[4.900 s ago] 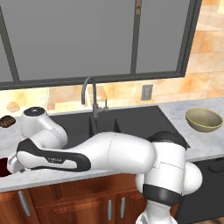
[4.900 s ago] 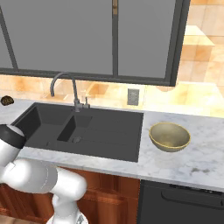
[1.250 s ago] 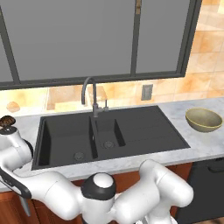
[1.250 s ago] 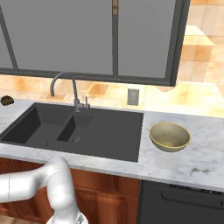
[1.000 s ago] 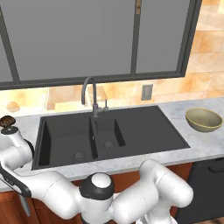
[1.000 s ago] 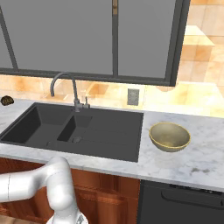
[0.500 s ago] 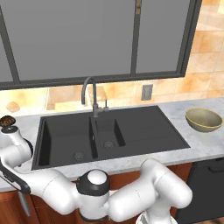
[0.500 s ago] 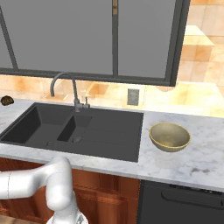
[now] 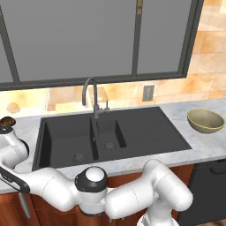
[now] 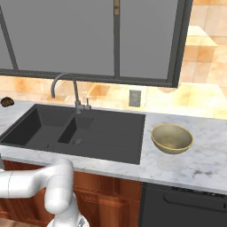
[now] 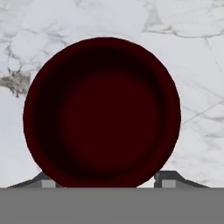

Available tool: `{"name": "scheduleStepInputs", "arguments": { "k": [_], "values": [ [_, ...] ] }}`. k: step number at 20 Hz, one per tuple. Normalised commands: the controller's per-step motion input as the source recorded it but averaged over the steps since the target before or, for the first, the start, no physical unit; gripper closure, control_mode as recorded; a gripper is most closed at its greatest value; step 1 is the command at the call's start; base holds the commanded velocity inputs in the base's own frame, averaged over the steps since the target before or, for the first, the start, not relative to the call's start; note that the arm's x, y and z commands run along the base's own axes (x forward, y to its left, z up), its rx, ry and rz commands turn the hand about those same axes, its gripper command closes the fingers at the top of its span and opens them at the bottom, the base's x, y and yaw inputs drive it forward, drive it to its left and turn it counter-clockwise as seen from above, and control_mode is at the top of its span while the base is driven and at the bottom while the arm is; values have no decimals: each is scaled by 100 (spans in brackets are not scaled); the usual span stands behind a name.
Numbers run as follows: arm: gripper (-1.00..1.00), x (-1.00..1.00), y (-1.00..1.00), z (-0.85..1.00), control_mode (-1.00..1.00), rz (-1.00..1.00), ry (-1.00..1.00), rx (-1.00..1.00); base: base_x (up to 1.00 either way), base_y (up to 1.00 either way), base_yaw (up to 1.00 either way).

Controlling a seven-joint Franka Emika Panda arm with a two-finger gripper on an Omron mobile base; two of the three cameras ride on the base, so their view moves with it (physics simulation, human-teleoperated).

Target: Pick the mug and place it in the sink. Pick the bowl and place it in the open cabinet and then close the cabinet.

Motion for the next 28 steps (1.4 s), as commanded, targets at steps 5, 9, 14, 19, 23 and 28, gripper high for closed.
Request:
{"name": "scheduleStepInputs", "arguments": {
  "k": [5, 9, 14, 19, 23, 28],
  "values": [
    [100, 0, -2, 0, -100, 0, 0, 3, 0, 0, 0],
    [100, 0, 0, -7, -100, 0, 0, 5, 0, 0, 0],
    [100, 0, -5, -34, -100, -1, 3, 3, 0, 0, 0],
    [100, 0, 0, -71, -100, -3, 11, 0, 0, 0, 0],
    [100, 0, -4, -64, -100, -9, 4, -4, 0, 0, 0],
    [100, -18, -5, -39, -100, -27, -3, -21, 0, 0, 0]
  ]
}}
